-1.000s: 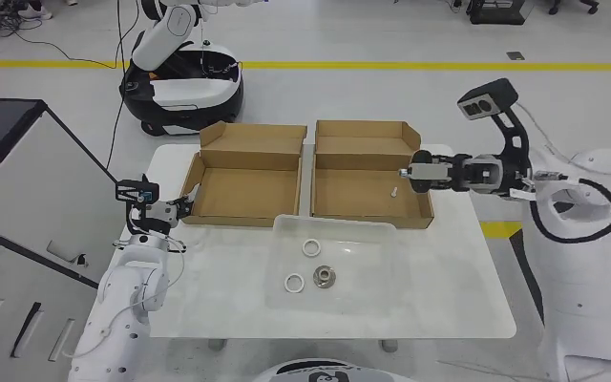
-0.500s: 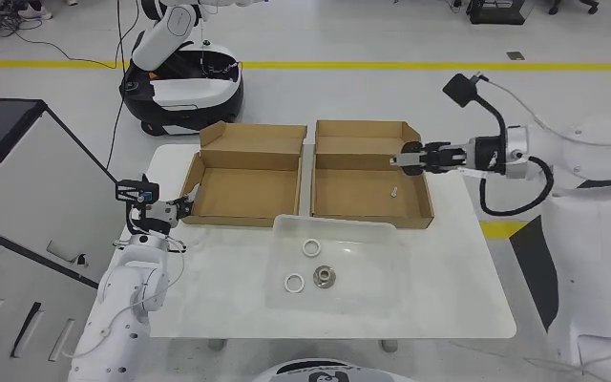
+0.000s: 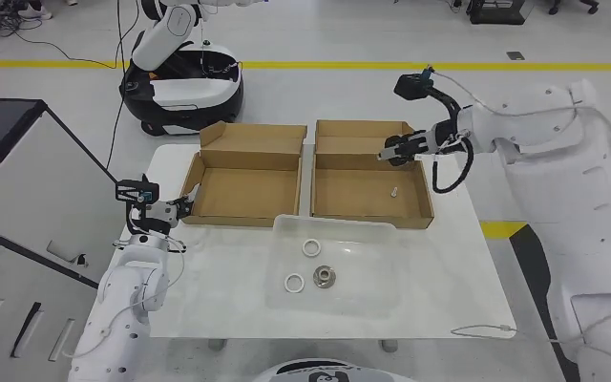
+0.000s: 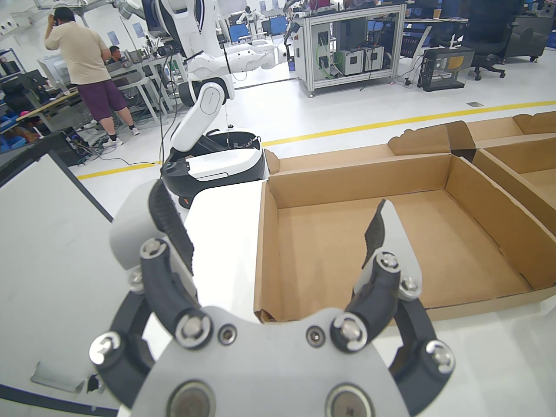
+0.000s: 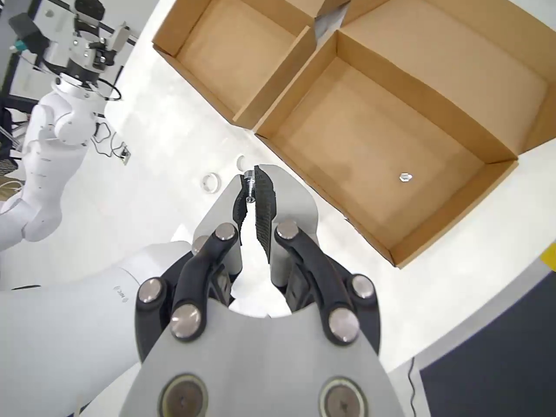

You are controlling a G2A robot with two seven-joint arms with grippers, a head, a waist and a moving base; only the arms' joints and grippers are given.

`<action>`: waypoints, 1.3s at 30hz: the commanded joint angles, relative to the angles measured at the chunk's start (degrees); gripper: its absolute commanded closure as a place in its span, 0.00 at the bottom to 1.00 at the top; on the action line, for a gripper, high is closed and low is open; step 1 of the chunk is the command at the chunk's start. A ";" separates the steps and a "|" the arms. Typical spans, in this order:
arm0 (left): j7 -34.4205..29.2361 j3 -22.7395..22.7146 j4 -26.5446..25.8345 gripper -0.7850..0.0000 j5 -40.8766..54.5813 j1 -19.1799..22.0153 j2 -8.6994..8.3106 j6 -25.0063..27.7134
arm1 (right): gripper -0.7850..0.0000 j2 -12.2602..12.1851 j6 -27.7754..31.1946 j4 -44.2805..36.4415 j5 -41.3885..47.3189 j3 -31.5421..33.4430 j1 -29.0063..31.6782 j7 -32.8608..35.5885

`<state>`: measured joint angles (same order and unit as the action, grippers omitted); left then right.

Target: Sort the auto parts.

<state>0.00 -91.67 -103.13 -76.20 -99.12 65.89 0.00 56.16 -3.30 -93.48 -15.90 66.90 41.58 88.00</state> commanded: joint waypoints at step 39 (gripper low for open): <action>0.00 0.00 0.00 0.00 0.00 0.00 0.00 0.00 | 1.00 7.89 2.40 25.90 -20.19 -31.53 -11.29 -7.03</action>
<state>0.00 -91.67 -103.13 -76.20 -99.12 65.89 0.00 63.93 -0.81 -67.89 -35.89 35.61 30.18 81.06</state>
